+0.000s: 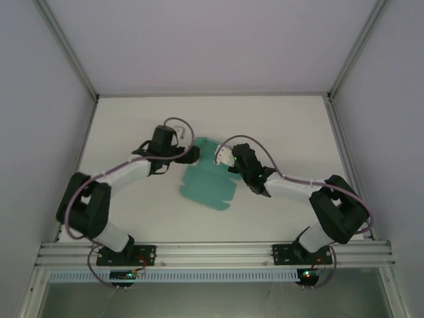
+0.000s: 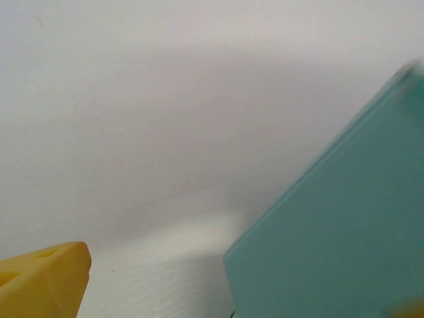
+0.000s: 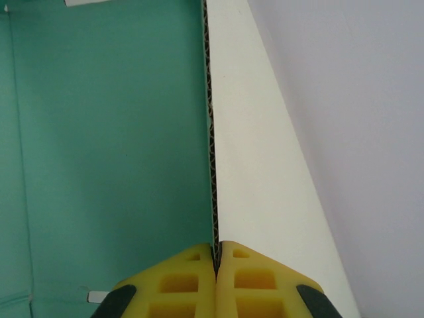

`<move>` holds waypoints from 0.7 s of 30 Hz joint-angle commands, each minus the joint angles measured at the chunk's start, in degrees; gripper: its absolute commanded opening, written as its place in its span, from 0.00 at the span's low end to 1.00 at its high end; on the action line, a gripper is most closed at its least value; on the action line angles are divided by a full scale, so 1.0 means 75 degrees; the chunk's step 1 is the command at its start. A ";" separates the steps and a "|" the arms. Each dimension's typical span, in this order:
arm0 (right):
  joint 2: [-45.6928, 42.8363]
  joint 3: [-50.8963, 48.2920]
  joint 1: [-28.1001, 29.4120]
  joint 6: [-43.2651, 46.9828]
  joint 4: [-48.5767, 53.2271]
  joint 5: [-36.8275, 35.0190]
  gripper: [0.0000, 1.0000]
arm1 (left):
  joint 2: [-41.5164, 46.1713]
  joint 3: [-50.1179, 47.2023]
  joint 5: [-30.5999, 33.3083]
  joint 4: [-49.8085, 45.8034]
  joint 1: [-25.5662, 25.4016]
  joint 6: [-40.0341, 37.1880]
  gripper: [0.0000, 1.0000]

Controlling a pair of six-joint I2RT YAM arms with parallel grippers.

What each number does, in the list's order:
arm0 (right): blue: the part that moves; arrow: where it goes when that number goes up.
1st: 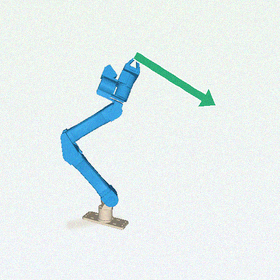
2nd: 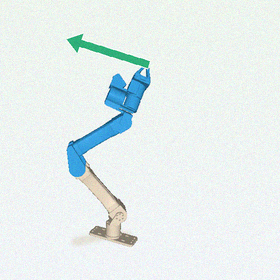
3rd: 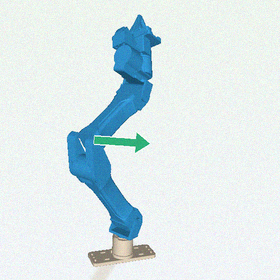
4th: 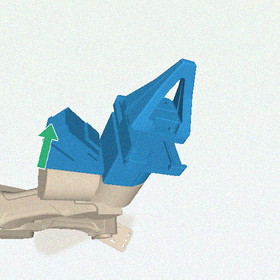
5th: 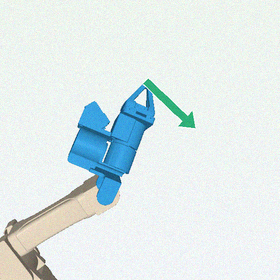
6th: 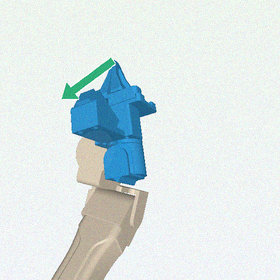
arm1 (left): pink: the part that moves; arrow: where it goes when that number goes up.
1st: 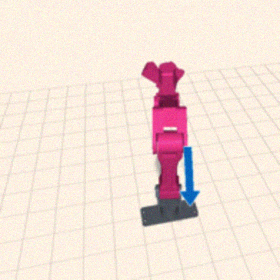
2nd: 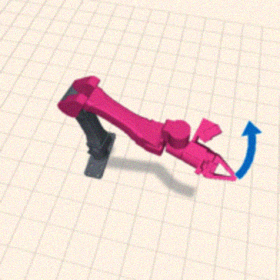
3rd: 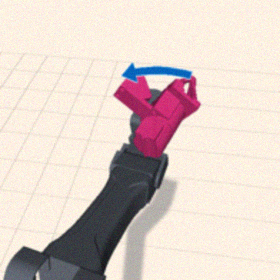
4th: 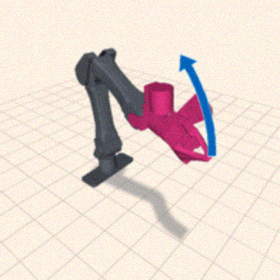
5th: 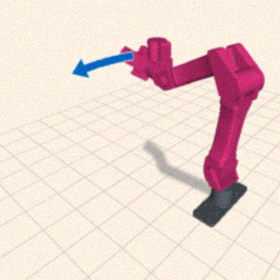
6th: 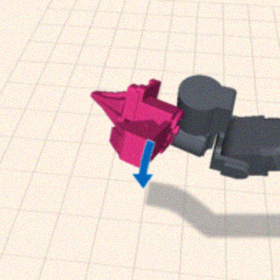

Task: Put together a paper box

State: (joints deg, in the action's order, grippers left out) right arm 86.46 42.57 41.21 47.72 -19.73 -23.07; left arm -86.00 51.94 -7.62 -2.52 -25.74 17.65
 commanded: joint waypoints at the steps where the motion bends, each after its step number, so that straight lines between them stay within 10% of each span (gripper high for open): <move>1: 0.0110 0.0341 -0.0035 0.1248 -0.0611 0.0110 0.00 | 0.0802 -0.0150 -0.0907 0.0118 0.0462 0.0105 1.00; 9: 0.1279 0.0277 0.0060 0.4540 -0.4267 0.0153 0.00 | 0.0555 0.0505 0.0274 -0.0635 0.1628 0.0515 1.00; 21: 0.2845 -0.0051 0.0048 0.5812 -0.6137 0.0234 0.00 | -0.1394 0.0942 -0.0031 -0.0043 0.1721 0.0145 1.00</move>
State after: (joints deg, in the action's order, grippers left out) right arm 104.73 43.11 41.45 86.52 -58.15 -20.97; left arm -95.00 56.73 -6.44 -4.21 -11.73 20.69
